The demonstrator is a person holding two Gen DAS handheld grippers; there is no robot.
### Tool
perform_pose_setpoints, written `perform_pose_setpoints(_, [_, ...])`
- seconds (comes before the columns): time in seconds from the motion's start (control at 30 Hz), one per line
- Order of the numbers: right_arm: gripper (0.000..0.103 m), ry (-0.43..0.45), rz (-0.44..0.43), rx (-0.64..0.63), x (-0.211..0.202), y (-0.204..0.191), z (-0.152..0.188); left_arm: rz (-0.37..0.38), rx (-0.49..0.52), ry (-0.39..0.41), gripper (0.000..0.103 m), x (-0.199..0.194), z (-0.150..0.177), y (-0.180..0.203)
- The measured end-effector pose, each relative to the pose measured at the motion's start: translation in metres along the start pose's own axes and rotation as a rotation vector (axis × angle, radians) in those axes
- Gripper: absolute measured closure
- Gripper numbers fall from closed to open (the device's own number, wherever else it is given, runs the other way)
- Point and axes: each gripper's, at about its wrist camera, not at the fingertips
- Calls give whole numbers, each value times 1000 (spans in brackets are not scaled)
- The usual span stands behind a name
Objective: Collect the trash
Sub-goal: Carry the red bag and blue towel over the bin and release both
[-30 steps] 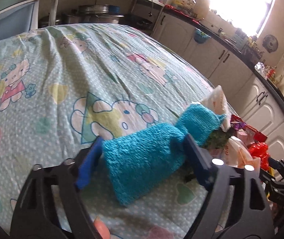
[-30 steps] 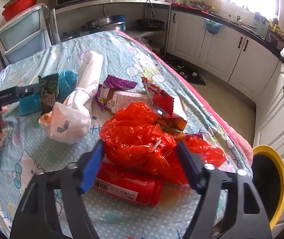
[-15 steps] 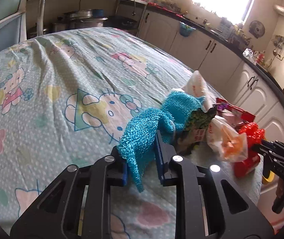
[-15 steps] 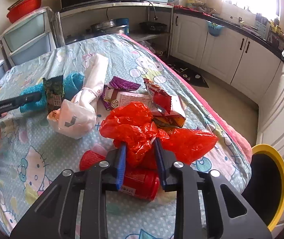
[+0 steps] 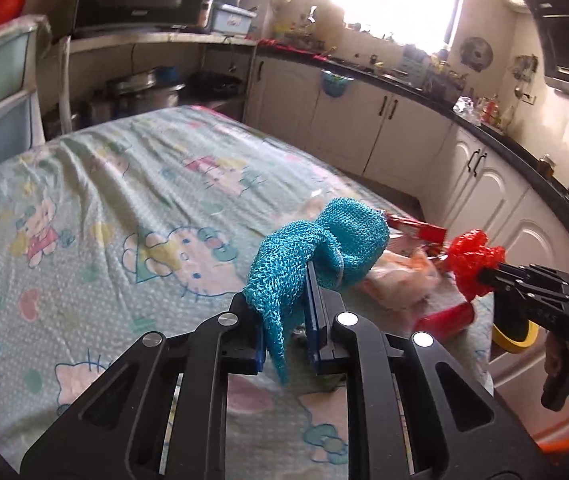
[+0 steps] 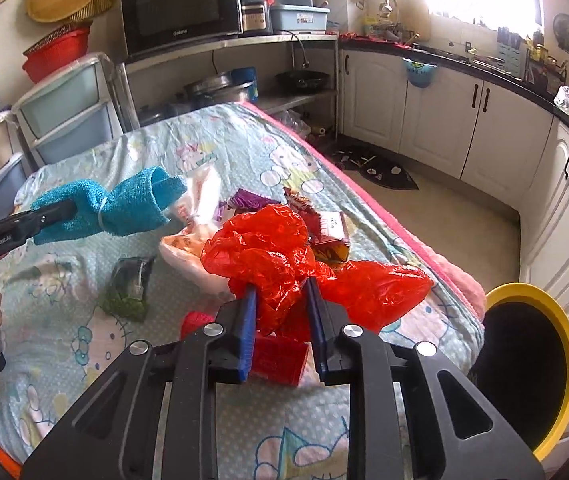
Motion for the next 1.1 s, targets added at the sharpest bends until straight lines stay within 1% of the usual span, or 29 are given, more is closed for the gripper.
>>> perform_pose_setpoints(0.13, [81,18,6,14,-10,2,-1,24,7,19,93,-10,-1,17])
perform_pose_setpoints(0.47, [81,52,18,53,-33,13,4,58,81,43,93,-22,-4,60])
perform_pose_setpoints(0.57, [81,64,23,65,-40,16,5,67,94,41,93,-21,-5,71])
perform_pose_setpoints(0.87, [81,95,50,105,-64,32,12,127,134,46,93,-16,-11,107])
perform_pose_setpoints(1.1, [81,119,101,146,-83,53,18,173,160,41,93,-6,-14,138])
Point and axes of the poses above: each gripper's, at about its wrist camera, not at the fingertips, and x roughly the way its jaws point, y to its right, z to its underside, and after that the axes turned 4 degrees about -x, right-handed
